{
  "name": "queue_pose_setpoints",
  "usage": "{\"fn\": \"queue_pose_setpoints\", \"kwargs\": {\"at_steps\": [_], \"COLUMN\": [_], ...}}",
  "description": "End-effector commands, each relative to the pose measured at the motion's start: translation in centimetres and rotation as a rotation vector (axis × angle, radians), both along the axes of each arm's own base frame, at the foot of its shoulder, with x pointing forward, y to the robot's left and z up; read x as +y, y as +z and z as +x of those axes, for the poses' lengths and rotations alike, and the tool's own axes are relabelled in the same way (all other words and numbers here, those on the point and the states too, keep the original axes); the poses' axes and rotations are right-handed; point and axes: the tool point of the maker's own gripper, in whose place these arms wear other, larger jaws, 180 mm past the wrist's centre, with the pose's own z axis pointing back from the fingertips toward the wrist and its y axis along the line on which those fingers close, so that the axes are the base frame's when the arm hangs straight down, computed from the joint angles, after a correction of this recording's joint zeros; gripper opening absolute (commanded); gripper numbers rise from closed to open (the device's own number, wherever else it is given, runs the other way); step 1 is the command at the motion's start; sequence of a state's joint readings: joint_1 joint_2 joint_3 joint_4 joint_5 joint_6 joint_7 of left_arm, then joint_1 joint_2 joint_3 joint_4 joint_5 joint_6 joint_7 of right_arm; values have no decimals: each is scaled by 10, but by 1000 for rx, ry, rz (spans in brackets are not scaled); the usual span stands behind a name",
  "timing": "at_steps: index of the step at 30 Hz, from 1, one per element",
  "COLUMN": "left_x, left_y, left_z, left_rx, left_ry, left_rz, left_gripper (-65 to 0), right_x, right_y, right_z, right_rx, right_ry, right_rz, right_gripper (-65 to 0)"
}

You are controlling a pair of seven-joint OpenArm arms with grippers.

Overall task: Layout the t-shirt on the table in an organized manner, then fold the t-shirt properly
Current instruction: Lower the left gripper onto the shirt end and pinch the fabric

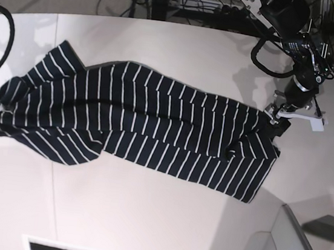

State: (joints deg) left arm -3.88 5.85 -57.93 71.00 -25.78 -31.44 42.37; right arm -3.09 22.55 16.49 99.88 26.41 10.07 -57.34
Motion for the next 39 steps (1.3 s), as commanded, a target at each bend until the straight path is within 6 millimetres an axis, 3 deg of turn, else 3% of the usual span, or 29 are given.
{"fn": "queue_pose_setpoints", "kwargs": {"at_steps": [1, 7, 31, 39], "left_x": [5, -9, -7, -7], "left_y": [14, -1, 15, 13], "left_z": [14, 20, 41, 38], "left_rx": [-58, -40, -90, -82], "left_ry": [11, 2, 8, 9], "left_rz": [10, -58, -57, -55], "left_gripper": [-158, -158, -163, -339], "right_x": [-5, -5, -5, -5], "right_y": [15, 15, 15, 15], "right_z": [9, 9, 9, 9], "right_rx": [-49, -49, -49, -49], "right_ry": [5, 5, 5, 5], "right_rz": [-24, -24, -24, -24], "right_gripper": [-650, -650, -650, -650]}}
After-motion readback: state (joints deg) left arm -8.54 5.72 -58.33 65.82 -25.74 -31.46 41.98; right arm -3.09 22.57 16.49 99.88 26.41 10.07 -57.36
